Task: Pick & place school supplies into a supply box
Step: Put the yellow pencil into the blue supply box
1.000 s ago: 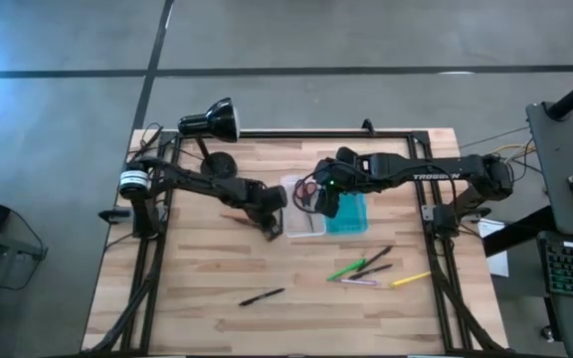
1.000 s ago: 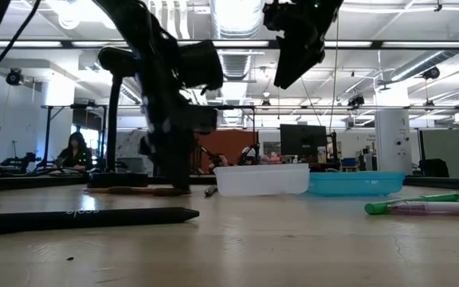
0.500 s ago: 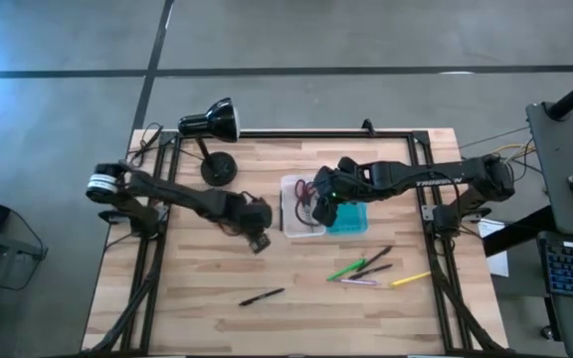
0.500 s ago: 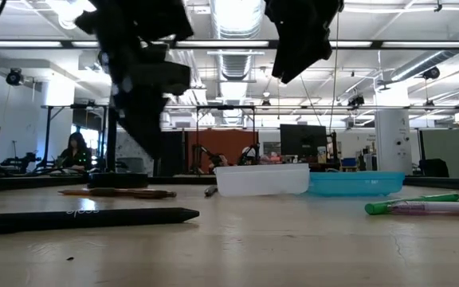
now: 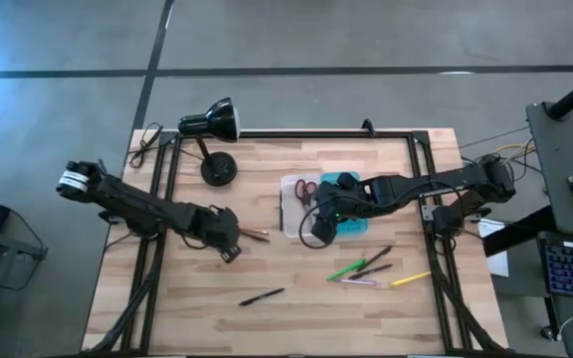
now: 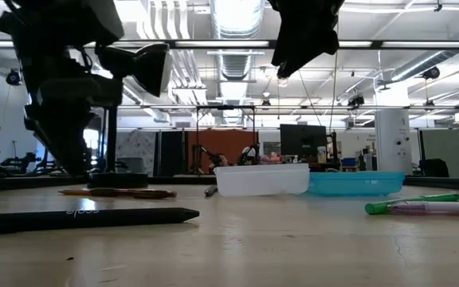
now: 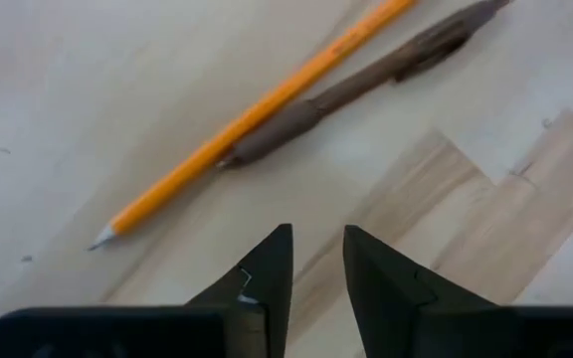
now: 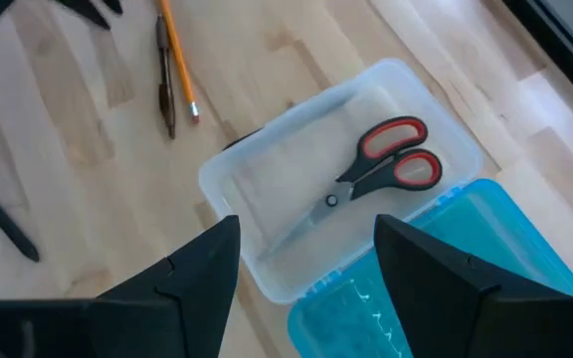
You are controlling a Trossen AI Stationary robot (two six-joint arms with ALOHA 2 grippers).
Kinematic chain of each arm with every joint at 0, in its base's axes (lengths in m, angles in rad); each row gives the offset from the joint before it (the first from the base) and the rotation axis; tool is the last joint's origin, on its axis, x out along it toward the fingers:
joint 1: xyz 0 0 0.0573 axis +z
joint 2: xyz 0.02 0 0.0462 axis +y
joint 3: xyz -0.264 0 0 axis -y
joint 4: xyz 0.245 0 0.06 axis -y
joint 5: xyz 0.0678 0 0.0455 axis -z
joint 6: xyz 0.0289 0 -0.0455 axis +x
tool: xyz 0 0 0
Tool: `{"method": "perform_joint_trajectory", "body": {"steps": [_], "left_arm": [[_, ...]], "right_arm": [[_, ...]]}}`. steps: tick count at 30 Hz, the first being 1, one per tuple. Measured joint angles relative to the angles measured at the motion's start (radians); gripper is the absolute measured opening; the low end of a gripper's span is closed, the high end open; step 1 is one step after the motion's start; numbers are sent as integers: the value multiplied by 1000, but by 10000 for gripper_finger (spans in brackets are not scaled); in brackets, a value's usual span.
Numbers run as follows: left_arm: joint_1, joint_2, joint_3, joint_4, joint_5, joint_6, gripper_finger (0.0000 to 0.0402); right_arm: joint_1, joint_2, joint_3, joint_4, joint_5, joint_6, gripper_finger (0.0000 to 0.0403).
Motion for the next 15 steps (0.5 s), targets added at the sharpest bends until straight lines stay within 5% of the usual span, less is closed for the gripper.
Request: {"method": "perform_joint_trajectory", "body": {"steps": [10, 15], "left_arm": [[4, -58, -50, 81, -15, 228, 76], [36, -57, -57, 62, -10, 33, 76]], "right_arm": [[4, 0, -23, 2, 1, 24, 224], [4, 0, -37, 1, 0, 26, 224]]}}
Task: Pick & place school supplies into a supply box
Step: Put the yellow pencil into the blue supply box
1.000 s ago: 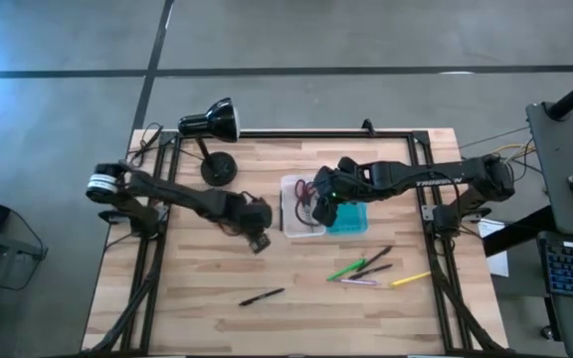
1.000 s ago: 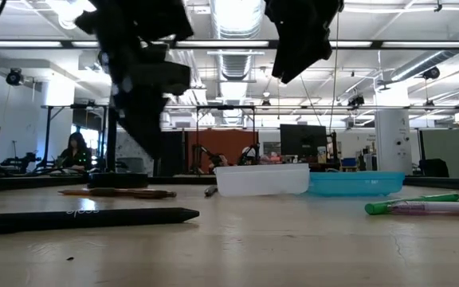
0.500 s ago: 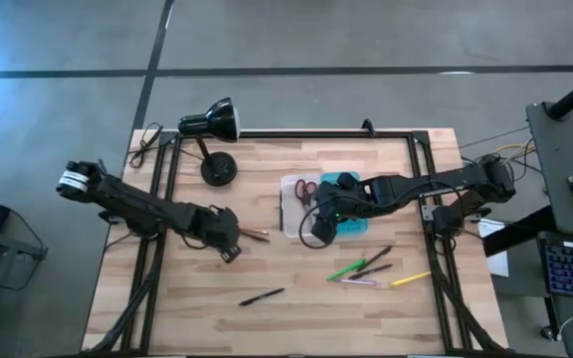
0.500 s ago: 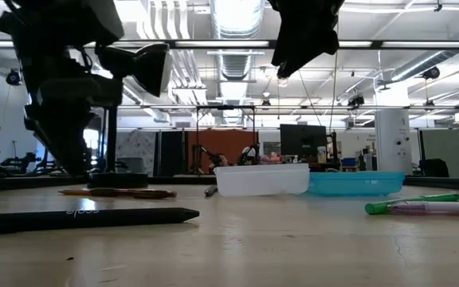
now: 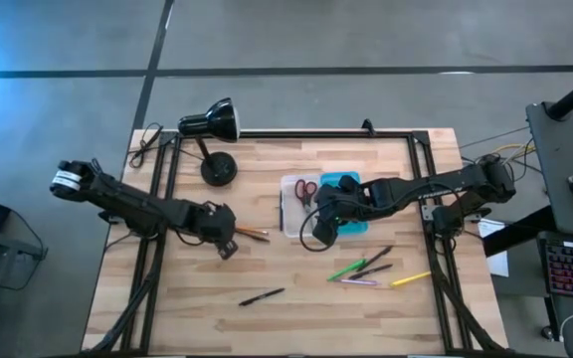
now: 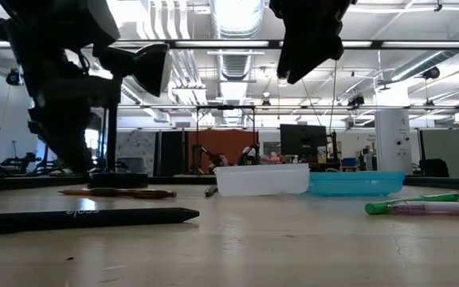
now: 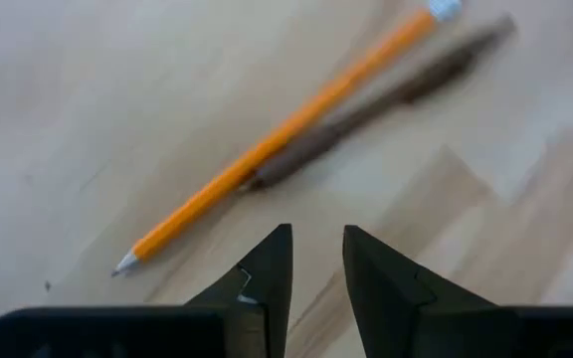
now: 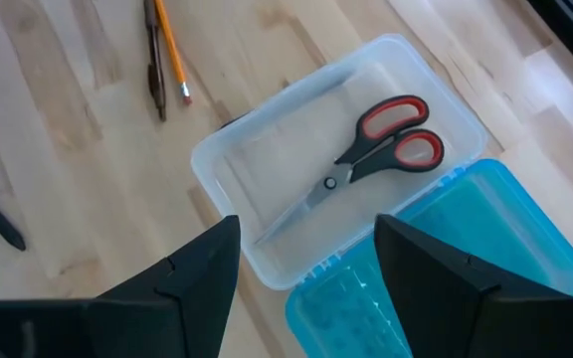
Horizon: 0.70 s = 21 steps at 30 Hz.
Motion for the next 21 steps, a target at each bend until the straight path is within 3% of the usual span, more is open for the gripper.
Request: {"method": "perform_joint_trajectory", "body": {"steps": [5, 13, 21], "left_arm": [[34, -4, 2, 5, 2, -12, 76], [184, 5, -5, -86, 25, -91, 76], [194, 4, -8, -121, 34, -163, 66]], "right_arm": [[0, 0, -6, 0, 0, -1, 224], [-8, 0, -7, 1, 1, -9, 224], [-7, 0, -7, 0, 1, -6, 224]]}}
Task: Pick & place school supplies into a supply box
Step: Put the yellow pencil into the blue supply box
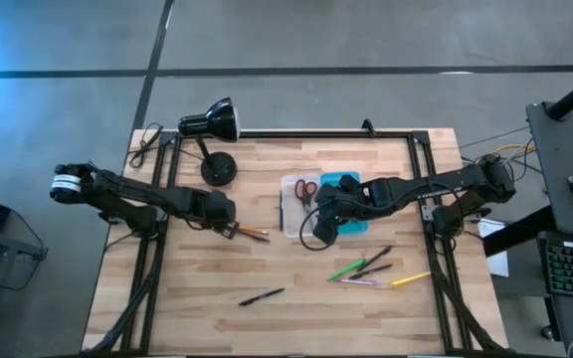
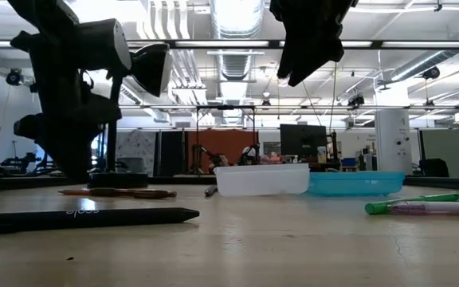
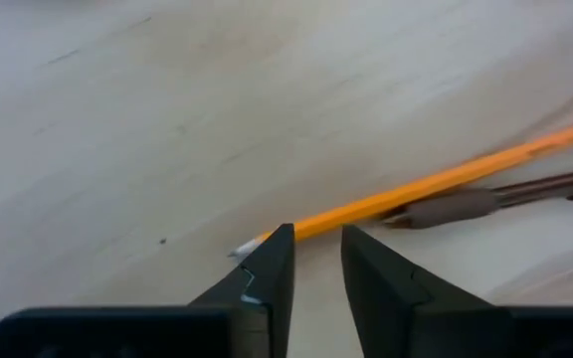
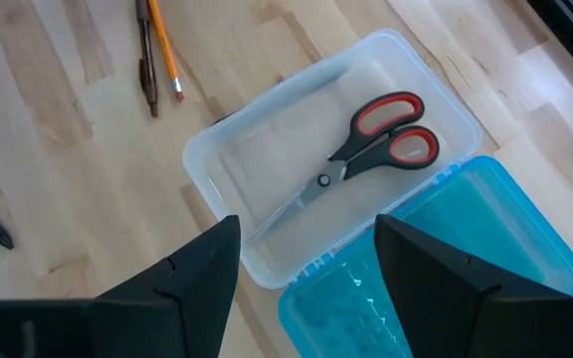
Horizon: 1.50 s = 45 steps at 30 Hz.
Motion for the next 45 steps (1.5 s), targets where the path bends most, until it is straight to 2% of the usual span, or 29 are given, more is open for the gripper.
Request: {"method": "perform_joint_trajectory", "body": {"steps": [6, 12, 17, 20, 24, 36, 42, 45], "left_arm": [[0, -47, -67, -2, -4, -115, 7], [-3, -182, -151, 73, -29, -234, 1], [0, -274, -202, 111, -57, -265, 0], [0, -283, -237, 119, -34, -279, 0], [0, -282, -288, 215, -8, -297, 0], [-1, -277, -323, 270, -38, -310, 0], [0, -276, -346, 291, -37, -320, 0], [0, -276, -349, 296, -37, -321, 0]], "right_arm": [[-4, 0, 0, 3, 3, 3, 224], [-11, 0, 0, 15, 3, 6, 224], [-22, 0, -9, 64, 3, 6, 224], [-29, 0, -15, 102, 2, 19, 224], [-35, 0, -17, 135, -4, 32, 224], [-42, 0, -18, 143, -9, 31, 224], [-46, 3, -26, 183, -178, 64, 224], [-38, 37, -27, 230, -183, 35, 224]]}}
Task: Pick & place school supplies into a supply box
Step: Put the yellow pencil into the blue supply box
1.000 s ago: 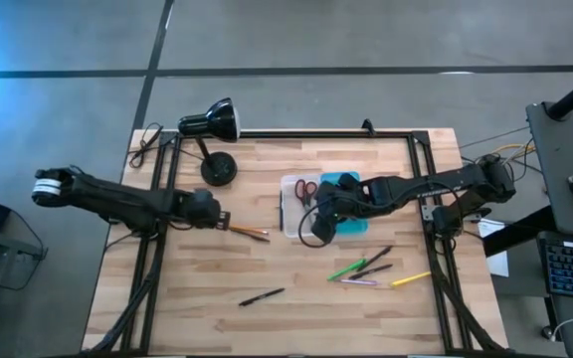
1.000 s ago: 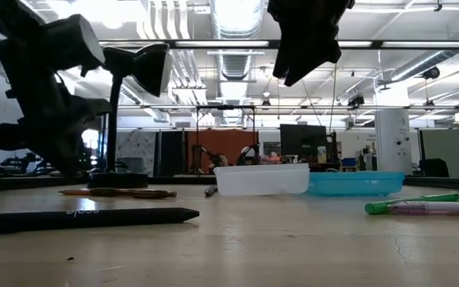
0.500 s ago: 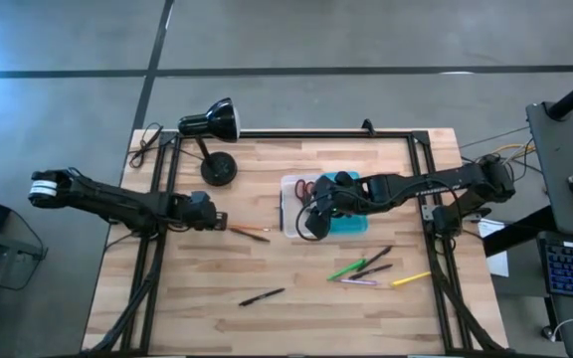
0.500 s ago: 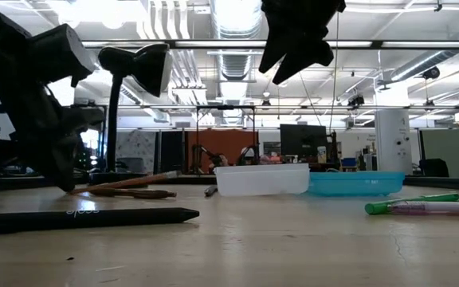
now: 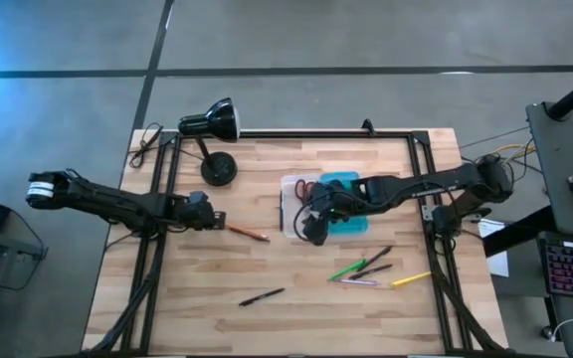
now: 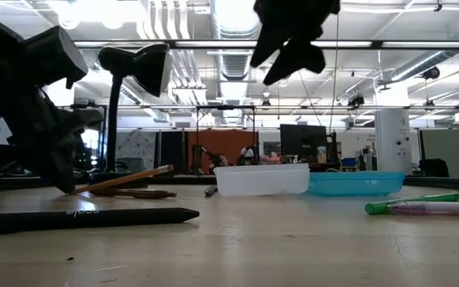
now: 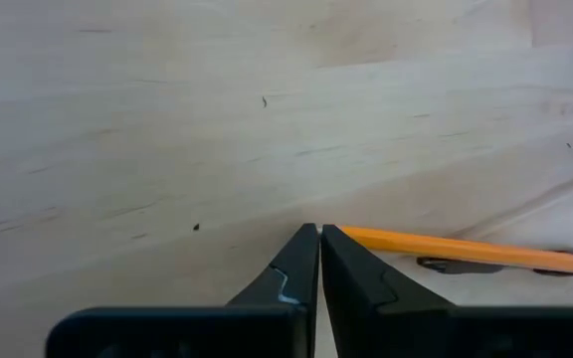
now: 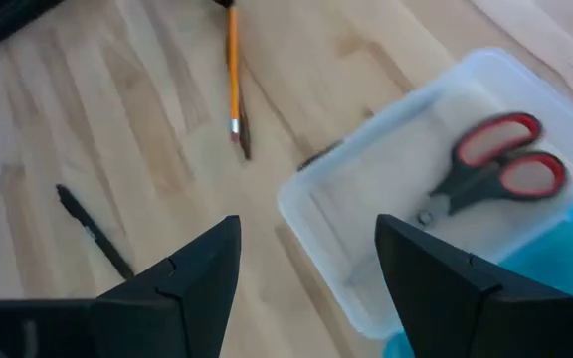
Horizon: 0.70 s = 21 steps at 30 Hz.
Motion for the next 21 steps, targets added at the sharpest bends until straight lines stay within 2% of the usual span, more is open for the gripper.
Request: {"method": "perform_joint_trajectory", "body": {"steps": [7, 16, 21], "left_arm": [[0, 2, -5, 14, 2, 2, 0], [0, 24, -6, 18, 4, 22, 0], [0, 45, -6, 20, 3, 34, 0]], "right_arm": [[33, 179, 27, 175, -35, -106, 224], [34, 398, 159, 239, 5, -300, 224], [34, 488, 241, 243, 34, -338, 224]]}}
